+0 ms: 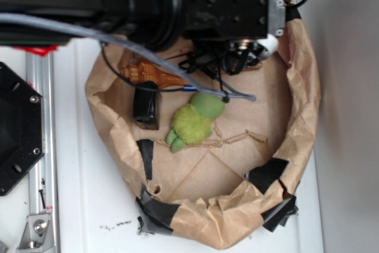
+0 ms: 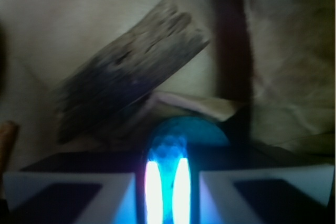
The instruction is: Grab the blue ball.
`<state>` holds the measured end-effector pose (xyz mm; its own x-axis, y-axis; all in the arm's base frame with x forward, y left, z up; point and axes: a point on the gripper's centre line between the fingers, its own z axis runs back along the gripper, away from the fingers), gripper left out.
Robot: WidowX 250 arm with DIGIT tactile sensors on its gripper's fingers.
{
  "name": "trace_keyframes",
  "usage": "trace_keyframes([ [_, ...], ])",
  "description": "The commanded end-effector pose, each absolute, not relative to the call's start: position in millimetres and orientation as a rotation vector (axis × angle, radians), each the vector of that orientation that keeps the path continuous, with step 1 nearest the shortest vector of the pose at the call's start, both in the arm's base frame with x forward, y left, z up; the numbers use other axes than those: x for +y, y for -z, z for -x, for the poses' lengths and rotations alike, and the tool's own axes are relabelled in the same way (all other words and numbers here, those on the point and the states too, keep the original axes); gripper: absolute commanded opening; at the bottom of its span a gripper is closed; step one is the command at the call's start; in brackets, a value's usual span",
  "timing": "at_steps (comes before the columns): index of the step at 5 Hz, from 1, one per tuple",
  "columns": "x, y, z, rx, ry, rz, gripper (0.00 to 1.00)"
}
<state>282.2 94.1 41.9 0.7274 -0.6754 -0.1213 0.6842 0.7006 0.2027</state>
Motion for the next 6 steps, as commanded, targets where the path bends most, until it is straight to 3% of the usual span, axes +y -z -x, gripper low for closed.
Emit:
trace_keyframes([
  [1, 74.2, -69.3, -281.1, -0.053, 0.777, -0.292, 0.00],
  [2, 52.9, -112.6, -275.1, -0.169, 0.603, -0.227, 0.00],
  [3, 33.6, -150.3, -259.8, -0.049, 0.374, -0.331, 0.00],
  [4, 37.8, -170.1, -237.3, -0.130, 0.112, -0.110, 0.00],
  [5, 51.0, -173.3, -227.3, -0.248, -0.148, 0.105, 0.00],
  [6, 51.1, -169.0, -223.0, -0.295, -0.411, 0.234, 0.00],
])
